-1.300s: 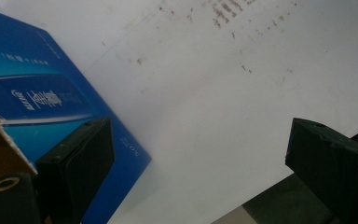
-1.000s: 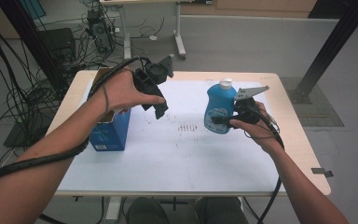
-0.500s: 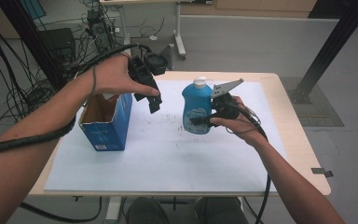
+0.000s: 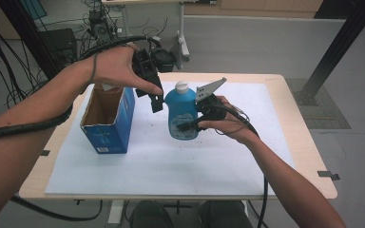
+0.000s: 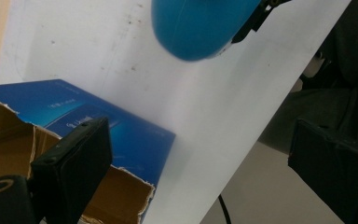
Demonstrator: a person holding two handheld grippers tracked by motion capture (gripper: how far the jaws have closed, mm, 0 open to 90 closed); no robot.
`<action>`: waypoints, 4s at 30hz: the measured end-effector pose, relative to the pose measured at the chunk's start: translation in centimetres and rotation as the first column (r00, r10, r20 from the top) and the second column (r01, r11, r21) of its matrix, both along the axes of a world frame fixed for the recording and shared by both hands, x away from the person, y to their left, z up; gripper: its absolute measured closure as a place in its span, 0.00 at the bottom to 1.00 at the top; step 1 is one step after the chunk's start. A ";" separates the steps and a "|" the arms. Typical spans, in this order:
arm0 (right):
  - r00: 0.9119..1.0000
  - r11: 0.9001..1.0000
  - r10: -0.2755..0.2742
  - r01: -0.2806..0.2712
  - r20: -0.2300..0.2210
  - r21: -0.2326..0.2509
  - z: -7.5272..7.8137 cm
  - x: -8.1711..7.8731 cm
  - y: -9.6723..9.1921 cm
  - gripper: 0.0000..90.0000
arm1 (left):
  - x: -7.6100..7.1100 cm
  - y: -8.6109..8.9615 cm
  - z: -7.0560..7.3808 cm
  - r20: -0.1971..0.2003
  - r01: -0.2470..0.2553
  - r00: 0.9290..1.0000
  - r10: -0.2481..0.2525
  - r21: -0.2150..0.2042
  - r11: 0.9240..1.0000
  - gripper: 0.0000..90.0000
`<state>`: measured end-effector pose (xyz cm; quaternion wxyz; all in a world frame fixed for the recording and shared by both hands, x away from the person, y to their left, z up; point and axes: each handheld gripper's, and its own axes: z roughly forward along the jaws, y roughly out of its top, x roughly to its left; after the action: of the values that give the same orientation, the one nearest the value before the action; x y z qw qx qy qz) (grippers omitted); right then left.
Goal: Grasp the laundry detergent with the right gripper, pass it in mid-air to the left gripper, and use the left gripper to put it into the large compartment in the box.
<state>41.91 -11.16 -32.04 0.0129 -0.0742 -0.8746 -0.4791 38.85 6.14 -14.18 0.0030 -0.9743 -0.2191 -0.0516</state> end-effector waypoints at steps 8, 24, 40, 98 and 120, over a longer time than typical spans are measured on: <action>0.996 0.996 0.083 -0.083 0.019 -0.021 0.0 -0.3 2.1 0.47 | 0.2 -0.7 -0.4 -0.038 0.056 0.998 -0.056 -0.011 0.998 0.07; 0.983 0.987 0.158 -0.159 0.091 0.011 0.5 -1.1 3.7 0.47 | 0.6 -2.2 -1.0 -0.097 0.127 0.987 -0.130 -0.028 0.991 0.06; 0.983 0.987 0.151 -0.157 0.107 0.046 1.1 -1.2 3.6 0.47 | 0.7 -2.5 -2.1 -0.117 0.138 0.983 -0.141 -0.039 0.990 0.06; 0.982 0.984 0.152 -0.161 0.112 0.079 2.3 -1.4 3.3 0.47 | 0.4 -3.1 -1.6 -0.092 0.176 0.979 -0.181 -0.055 0.983 0.08; 0.980 0.986 0.143 -0.153 0.140 0.067 2.4 -1.3 3.3 0.47 | 0.5 -3.1 -1.6 -0.089 0.186 0.978 -0.190 -0.056 0.981 0.09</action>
<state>40.58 -7.83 -29.65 -0.0077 0.0241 -0.8573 -0.5143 39.39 3.02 -15.74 -0.0146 -0.9918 -0.1268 -0.0008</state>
